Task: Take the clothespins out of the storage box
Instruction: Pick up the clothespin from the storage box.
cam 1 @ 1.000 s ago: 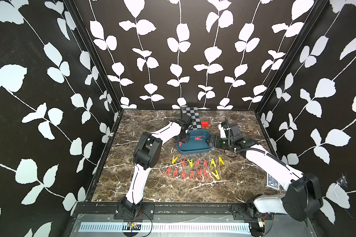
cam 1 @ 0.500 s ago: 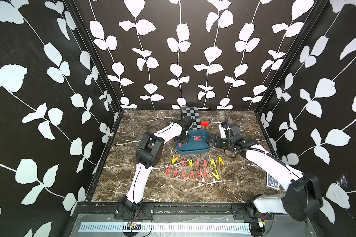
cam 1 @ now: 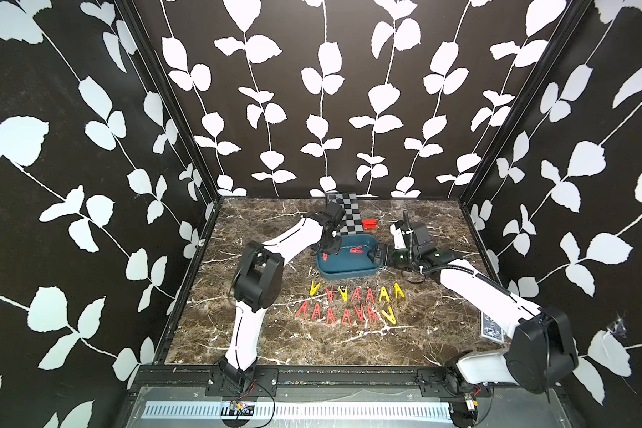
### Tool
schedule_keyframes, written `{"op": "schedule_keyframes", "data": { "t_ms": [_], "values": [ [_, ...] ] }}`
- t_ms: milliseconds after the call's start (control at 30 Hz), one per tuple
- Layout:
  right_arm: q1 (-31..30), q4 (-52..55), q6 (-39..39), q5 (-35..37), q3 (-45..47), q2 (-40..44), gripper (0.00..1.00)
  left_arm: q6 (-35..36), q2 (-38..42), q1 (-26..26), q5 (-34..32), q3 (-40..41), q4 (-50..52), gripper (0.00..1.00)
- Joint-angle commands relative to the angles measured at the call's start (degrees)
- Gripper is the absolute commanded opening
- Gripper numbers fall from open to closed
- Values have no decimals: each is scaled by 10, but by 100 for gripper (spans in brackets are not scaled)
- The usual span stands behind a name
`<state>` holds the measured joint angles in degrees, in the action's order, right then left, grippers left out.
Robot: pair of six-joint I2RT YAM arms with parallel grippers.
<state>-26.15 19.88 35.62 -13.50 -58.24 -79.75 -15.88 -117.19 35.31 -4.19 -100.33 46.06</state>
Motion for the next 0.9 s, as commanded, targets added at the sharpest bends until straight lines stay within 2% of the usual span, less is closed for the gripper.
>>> {"op": "schedule_keyframes", "data": {
  "t_ms": [0, 467, 600, 867],
  "values": [
    [-8, -27, 4, -14, -29, -10, 99, -23, 72, 2, -14, 31, 10, 0],
    [-60, -31, -4, -26, -103, -91, 99, -53, 224, -25, -53, 225, -3, 0],
    [-71, -25, -10, -29, -126, -113, 99, -55, 232, -32, -58, 266, -9, 0],
    [-83, -18, -12, -28, -146, -139, 99, -73, 219, -40, -21, 323, -45, 0]
  ]
}}
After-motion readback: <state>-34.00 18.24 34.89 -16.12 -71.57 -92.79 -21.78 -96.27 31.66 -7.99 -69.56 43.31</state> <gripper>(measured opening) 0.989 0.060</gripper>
